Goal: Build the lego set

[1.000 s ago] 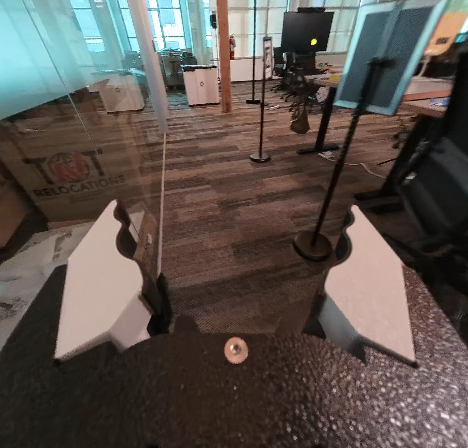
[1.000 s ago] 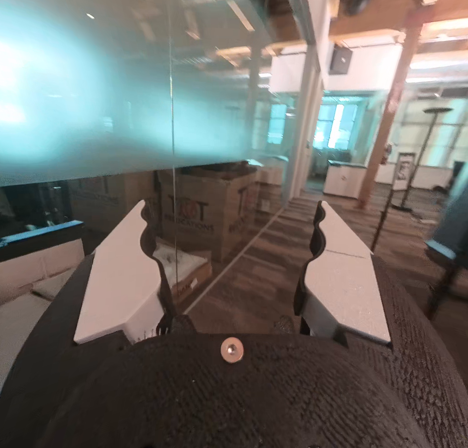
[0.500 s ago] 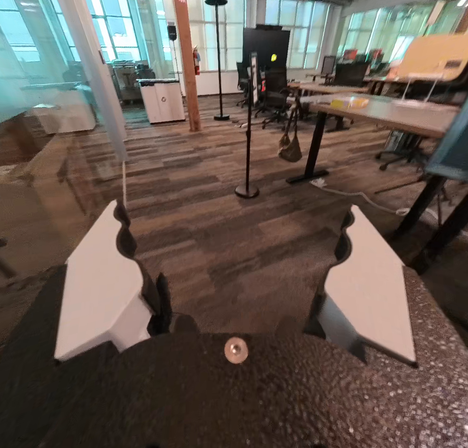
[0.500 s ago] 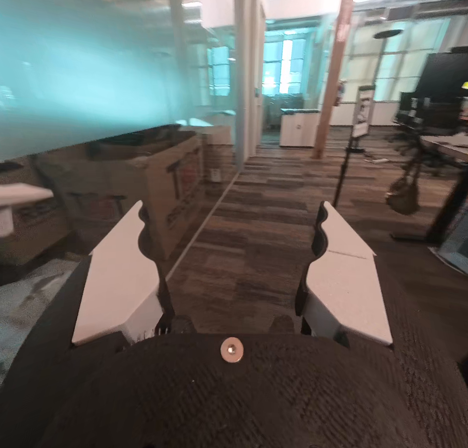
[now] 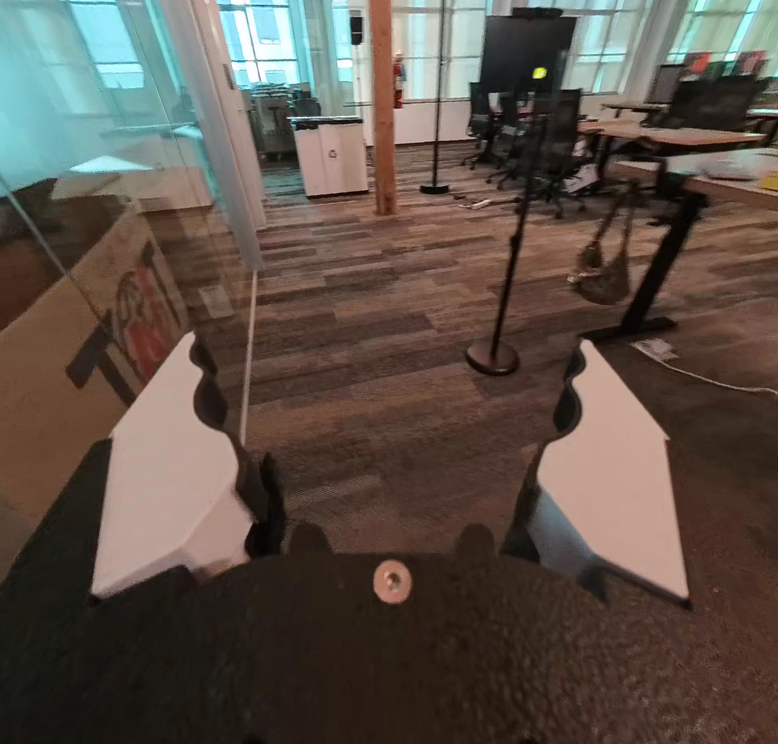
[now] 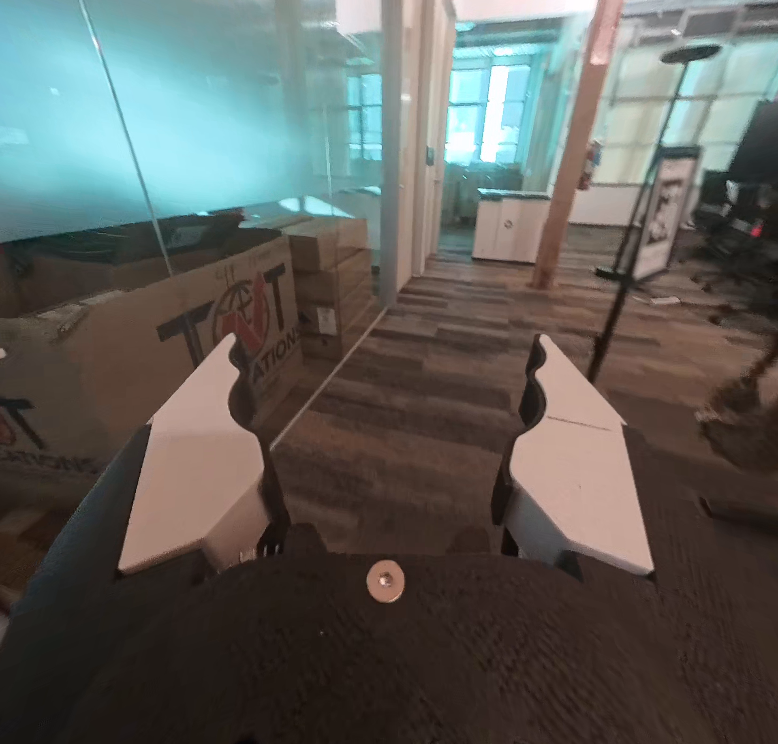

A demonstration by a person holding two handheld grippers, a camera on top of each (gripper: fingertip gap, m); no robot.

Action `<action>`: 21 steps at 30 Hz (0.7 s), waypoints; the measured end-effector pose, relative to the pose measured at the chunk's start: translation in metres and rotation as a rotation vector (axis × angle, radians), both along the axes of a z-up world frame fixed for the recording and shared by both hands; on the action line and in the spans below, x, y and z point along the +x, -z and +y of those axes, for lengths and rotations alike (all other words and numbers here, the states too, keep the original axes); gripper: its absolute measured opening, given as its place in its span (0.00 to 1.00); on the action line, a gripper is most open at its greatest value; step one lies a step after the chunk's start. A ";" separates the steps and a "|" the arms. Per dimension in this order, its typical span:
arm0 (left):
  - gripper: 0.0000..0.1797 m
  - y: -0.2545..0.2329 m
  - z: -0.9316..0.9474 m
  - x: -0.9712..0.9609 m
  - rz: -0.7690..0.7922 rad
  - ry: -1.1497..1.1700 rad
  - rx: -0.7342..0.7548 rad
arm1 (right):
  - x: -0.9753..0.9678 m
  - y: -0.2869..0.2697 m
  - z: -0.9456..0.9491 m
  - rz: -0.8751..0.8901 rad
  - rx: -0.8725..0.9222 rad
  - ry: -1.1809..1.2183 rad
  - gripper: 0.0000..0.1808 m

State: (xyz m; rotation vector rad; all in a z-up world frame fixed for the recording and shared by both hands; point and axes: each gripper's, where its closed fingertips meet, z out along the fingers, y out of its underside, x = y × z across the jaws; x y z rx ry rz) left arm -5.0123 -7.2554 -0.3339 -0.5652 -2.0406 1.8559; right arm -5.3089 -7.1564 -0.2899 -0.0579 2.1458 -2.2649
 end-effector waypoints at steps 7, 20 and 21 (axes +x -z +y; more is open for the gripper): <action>0.87 0.044 -0.204 0.000 -0.119 -0.154 -0.009 | -0.042 0.008 -0.253 0.054 -0.065 -0.063 0.72; 0.87 -0.007 -0.671 -0.235 -0.044 0.045 -0.044 | -0.208 0.023 -0.613 0.063 0.040 0.026 0.72; 0.88 -0.009 -0.707 -0.256 -0.021 0.044 -0.048 | -0.223 0.029 -0.637 0.065 0.049 0.029 0.73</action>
